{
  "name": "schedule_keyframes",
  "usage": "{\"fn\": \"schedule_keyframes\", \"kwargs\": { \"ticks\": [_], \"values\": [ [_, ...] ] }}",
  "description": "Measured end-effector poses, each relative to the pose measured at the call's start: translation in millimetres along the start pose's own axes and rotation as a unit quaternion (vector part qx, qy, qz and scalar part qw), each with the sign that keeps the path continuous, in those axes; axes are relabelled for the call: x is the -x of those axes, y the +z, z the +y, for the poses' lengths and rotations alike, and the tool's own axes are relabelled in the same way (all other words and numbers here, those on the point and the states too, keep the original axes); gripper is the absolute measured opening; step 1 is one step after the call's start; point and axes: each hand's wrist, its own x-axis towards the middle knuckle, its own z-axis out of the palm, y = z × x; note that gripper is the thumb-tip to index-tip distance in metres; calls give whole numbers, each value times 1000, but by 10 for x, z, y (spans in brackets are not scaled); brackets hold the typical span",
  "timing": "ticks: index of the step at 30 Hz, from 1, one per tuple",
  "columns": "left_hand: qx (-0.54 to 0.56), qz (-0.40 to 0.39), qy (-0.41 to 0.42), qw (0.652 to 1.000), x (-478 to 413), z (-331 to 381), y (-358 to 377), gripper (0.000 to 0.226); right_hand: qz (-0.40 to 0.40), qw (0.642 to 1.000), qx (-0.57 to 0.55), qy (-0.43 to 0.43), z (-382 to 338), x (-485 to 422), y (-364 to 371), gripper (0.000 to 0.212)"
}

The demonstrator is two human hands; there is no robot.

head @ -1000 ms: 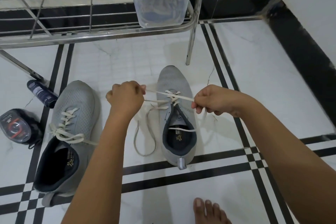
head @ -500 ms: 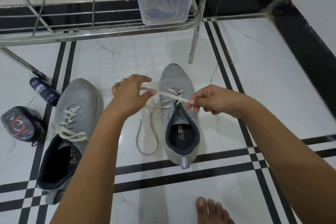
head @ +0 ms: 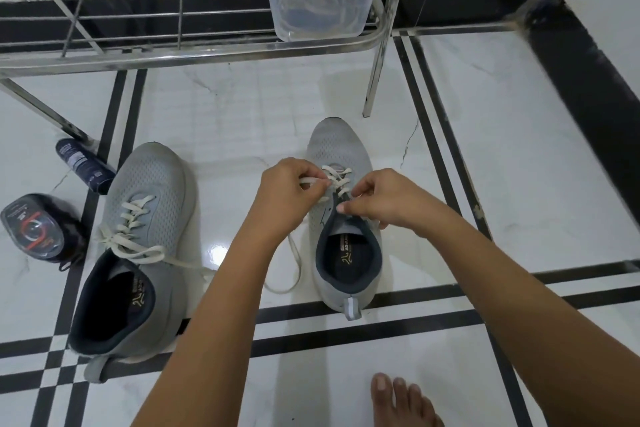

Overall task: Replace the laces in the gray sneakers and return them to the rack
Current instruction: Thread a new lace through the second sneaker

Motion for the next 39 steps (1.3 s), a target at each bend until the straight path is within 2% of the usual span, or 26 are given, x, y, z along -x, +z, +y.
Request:
{"fn": "schedule_keyframes", "kwargs": {
  "ticks": [2,5,7,13,23,27,31,36,37,38,39],
  "values": [
    [15,-4,-18,1000,36,11,79,10,16,1000,10,0,3,-9,35,41],
    [8,-13,-34,999,77,39,195,12,18,1000,2,-17,47,-29,37,27],
    [-8,-16,-36,999,90,58,266,15,27,999,-9,-16,76,-39,34,25],
    [-59,9,-33,998,183,114,448,20,23,988,-152,32,178,-67,-1,19],
    [-126,1,-35,991,164,141,574,25,8,977,-209,38,243,-90,-7,24],
    [-84,2,-39,996,142,93,602,24,5,974,-222,42,249,-104,-11,23],
    [-74,14,-65,995,147,58,638,22,-1,933,-353,71,318,-114,4,13],
    [-99,42,-58,993,159,3,574,25,62,935,-344,53,328,-122,112,14],
    [-99,66,-53,991,166,-24,557,28,82,922,-375,54,317,-125,82,17],
    [-91,96,-54,990,176,-43,534,31,110,891,-437,58,312,-134,19,21],
    [-78,124,-57,988,185,-62,520,33,140,836,-527,59,324,-130,-78,25]
  ]
}}
